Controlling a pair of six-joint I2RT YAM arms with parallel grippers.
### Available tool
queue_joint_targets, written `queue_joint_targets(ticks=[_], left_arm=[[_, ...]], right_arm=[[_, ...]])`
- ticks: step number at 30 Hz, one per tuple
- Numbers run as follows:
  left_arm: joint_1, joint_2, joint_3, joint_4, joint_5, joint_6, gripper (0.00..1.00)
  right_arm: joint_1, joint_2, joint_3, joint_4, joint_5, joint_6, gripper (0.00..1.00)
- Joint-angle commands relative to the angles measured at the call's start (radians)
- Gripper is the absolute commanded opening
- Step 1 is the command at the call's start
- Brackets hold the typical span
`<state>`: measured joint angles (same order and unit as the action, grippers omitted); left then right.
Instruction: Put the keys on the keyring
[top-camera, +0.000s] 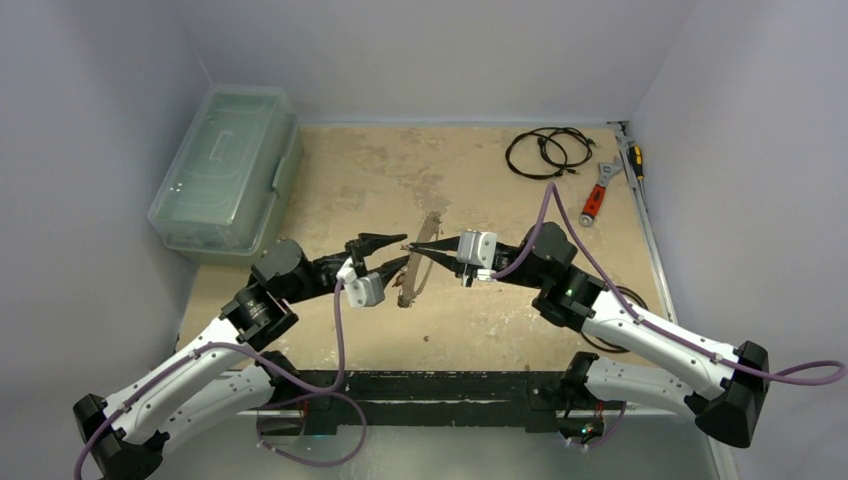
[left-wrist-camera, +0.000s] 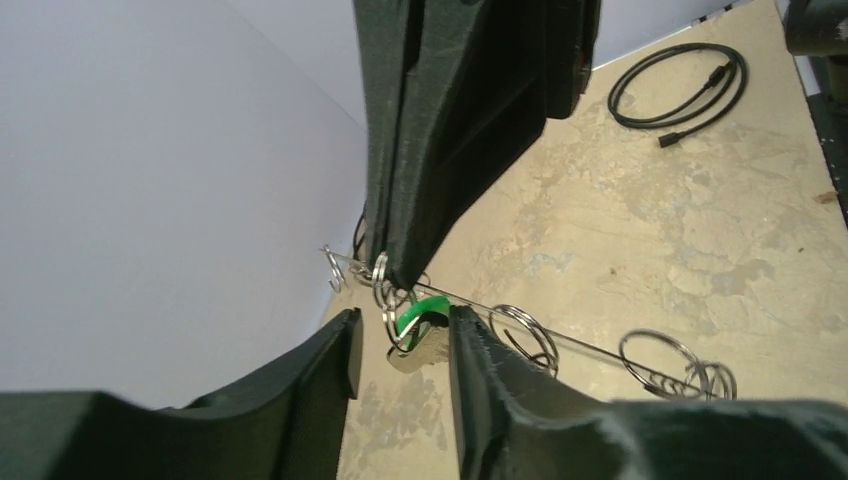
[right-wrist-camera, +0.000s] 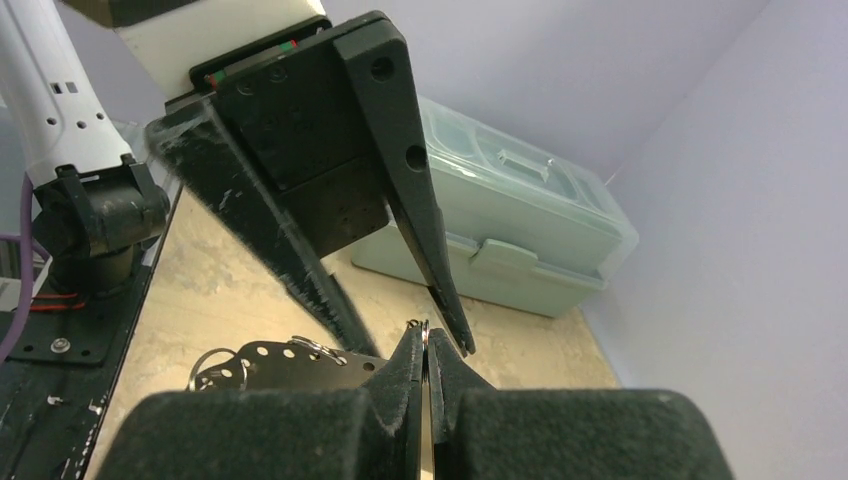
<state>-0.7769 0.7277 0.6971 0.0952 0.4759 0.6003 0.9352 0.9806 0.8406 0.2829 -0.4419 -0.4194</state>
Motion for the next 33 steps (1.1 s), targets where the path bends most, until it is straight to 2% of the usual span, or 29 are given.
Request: queue_joint_targets(ticks=[1,3,6,15,26,33], left_arm=[[0.002,-0.010,0.031,-0.071,0.050,0.050,0.44],[0.004,-0.028,0.047,-0.092,0.051,0.058,0.48],[0.009,-0.049,0.060,-0.081,0.053,0.023,0.48],[0.014,-0.023,0.067,-0.020,0.079,-0.036,0.33],[0.019,-0.002,0.056,-0.010,0.041,-0.040,0.20],[0.023,0.008,0.055,-0.031,-0.001,-0.025,0.18]], right_arm=[[-0.001,-0.014,-0.009,0.088,-0.004,0.011,0.00],[-0.001,-0.014,-0.006,0.073,0.008,0.005,0.00],[-0.001,-0.013,-0.002,0.059,0.007,-0.001,0.00],[-0.001,-0.005,0.010,0.055,-0.009,-0.004,0.00],[-0.001,-0.007,0.016,0.057,-0.021,-0.001,0.00],[-0.001,-0.018,0.008,0.081,-0.043,0.017,0.00]])
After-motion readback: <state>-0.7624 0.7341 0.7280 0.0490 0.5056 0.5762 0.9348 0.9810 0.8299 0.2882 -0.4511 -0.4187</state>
